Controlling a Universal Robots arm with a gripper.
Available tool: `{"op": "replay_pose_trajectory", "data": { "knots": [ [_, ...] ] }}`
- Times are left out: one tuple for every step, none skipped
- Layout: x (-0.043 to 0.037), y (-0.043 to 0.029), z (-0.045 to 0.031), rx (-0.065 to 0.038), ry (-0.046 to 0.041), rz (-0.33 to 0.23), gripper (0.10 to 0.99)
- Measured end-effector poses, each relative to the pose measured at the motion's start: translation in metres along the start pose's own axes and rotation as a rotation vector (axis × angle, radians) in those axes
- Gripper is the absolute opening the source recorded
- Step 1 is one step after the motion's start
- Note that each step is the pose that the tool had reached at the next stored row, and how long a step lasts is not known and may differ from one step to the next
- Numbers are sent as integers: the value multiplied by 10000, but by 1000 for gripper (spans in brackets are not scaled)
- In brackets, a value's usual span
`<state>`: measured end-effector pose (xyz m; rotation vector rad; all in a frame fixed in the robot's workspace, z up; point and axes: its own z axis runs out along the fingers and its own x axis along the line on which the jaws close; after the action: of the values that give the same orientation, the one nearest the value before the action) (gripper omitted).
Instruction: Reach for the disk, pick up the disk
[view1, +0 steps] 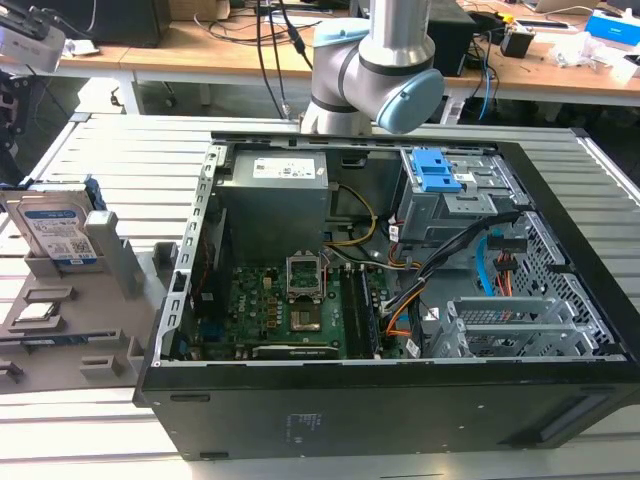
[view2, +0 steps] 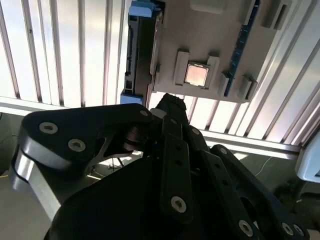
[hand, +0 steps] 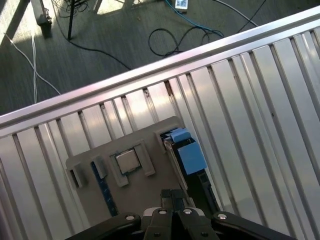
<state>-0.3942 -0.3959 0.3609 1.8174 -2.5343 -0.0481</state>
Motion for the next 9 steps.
{"op": "replay_pose_trajectory", "data": {
  "knots": [
    [0, 0, 0, 0, 4, -107, 106],
    [0, 0, 0, 0, 7, -182, 106],
    [0, 0, 0, 0, 10, -262, 106],
    [0, 0, 0, 0, 14, -363, 106],
    [0, 0, 0, 0, 16, -405, 106],
    [0, 0, 0, 0, 20, -517, 106],
    [0, 0, 0, 0, 22, -574, 106],
    [0, 0, 0, 1, 24, -641, 106],
    [0, 0, 0, 0, 27, -692, 106]
  ]
}}
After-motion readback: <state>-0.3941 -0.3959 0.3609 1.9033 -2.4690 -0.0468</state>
